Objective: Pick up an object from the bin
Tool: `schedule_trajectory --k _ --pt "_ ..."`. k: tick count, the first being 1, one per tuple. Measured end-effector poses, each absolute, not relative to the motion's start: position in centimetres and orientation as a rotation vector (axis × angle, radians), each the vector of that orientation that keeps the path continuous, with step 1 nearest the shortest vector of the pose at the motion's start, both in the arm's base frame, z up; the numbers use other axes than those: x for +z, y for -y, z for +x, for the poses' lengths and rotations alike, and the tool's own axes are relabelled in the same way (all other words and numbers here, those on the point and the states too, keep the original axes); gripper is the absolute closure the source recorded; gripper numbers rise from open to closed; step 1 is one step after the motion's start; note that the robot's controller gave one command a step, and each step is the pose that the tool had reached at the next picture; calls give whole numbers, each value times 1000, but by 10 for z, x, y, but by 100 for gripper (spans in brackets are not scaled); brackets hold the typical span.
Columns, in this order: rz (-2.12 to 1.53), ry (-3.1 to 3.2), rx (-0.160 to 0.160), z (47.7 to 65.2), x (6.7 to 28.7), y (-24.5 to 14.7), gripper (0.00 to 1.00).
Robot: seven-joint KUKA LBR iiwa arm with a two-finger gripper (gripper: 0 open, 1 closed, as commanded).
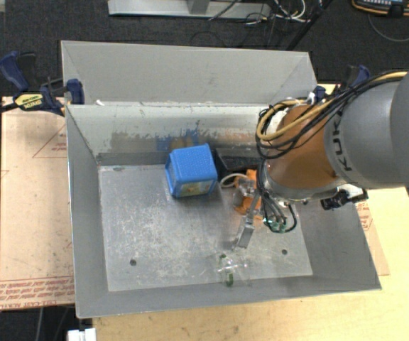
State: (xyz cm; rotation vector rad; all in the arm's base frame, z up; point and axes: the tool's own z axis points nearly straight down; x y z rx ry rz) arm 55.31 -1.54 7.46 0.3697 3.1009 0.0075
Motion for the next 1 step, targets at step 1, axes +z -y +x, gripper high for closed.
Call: schedule_trajectory --k 1 --pt "206 -3086 12 544 76 21 0"
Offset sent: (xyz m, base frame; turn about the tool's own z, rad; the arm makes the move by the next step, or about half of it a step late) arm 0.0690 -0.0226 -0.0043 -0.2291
